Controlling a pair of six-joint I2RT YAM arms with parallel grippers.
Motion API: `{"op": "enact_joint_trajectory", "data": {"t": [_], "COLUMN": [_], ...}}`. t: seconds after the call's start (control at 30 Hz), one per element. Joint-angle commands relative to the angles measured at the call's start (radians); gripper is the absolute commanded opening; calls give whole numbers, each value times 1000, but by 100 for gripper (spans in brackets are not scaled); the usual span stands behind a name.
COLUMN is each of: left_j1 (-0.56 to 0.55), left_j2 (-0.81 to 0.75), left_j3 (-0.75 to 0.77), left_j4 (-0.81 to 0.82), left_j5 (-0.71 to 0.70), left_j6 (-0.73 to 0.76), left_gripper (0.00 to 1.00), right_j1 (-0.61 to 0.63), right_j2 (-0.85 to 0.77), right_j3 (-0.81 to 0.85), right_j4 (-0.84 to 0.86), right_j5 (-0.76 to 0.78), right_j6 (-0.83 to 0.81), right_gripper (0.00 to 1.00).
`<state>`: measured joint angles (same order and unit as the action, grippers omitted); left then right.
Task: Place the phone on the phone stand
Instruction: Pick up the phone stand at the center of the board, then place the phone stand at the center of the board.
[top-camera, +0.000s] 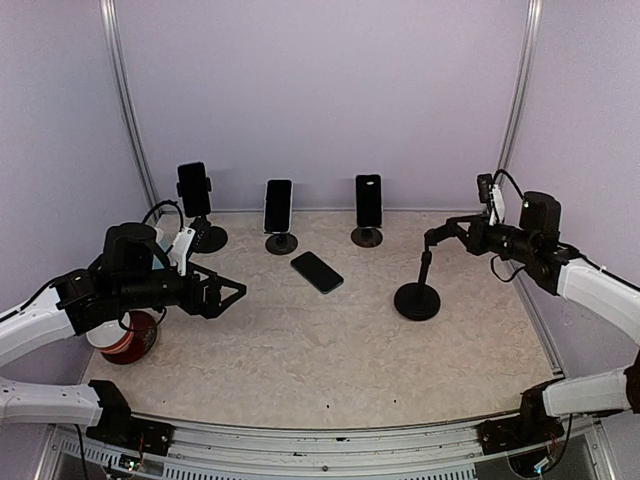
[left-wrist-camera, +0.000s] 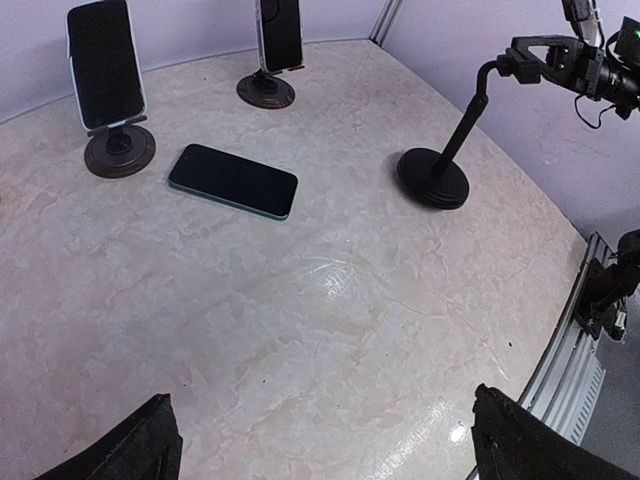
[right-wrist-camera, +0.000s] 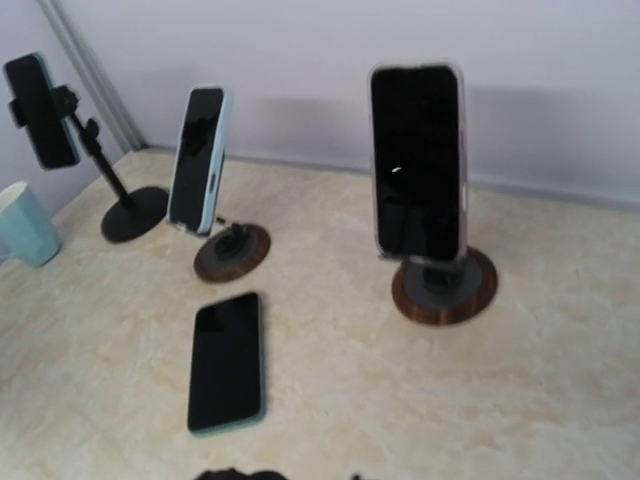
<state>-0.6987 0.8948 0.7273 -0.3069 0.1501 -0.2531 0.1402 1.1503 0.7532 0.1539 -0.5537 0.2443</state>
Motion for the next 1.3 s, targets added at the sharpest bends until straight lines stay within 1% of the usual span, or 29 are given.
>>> {"op": "enact_joint_trajectory", "data": {"t": [0.0,0.13,0.27,0.37,0.43,0.57,0.8,1.0,1.27], "left_j1": [11,13,16,18,19,19,21,22,24], "left_j2": [1,3,2,3,3,3,6,6,3], "left_j3": [-9,-9,-9,-9,-9,-11,-9,-9,-9], "left_j4": [19,18,18,16,14,11,11,12,11], "left_j5": [4,2,-2,-5,-10,-20,-23,-21,-19], "left_j6": [8,7,8,9,9,10,11,10,9], "left_gripper": [99,99,99,99,99,99,99,99,99], "right_j1": [149,291,428,492,511,512,512,512,512], "right_j2": [-49,-26,60,124,159,215,293,287,284], "right_j3": [86,139,224,262,271,275,283,252,241], "right_j4": [26,42,50,77,109,160,190,210,204], "right_j5": [327,506,693,793,852,873,882,917,925], "right_j6": [77,111,91,84,88,93,71,60,55], "right_gripper": [0,0,0,0,0,0,0,0,1]}}
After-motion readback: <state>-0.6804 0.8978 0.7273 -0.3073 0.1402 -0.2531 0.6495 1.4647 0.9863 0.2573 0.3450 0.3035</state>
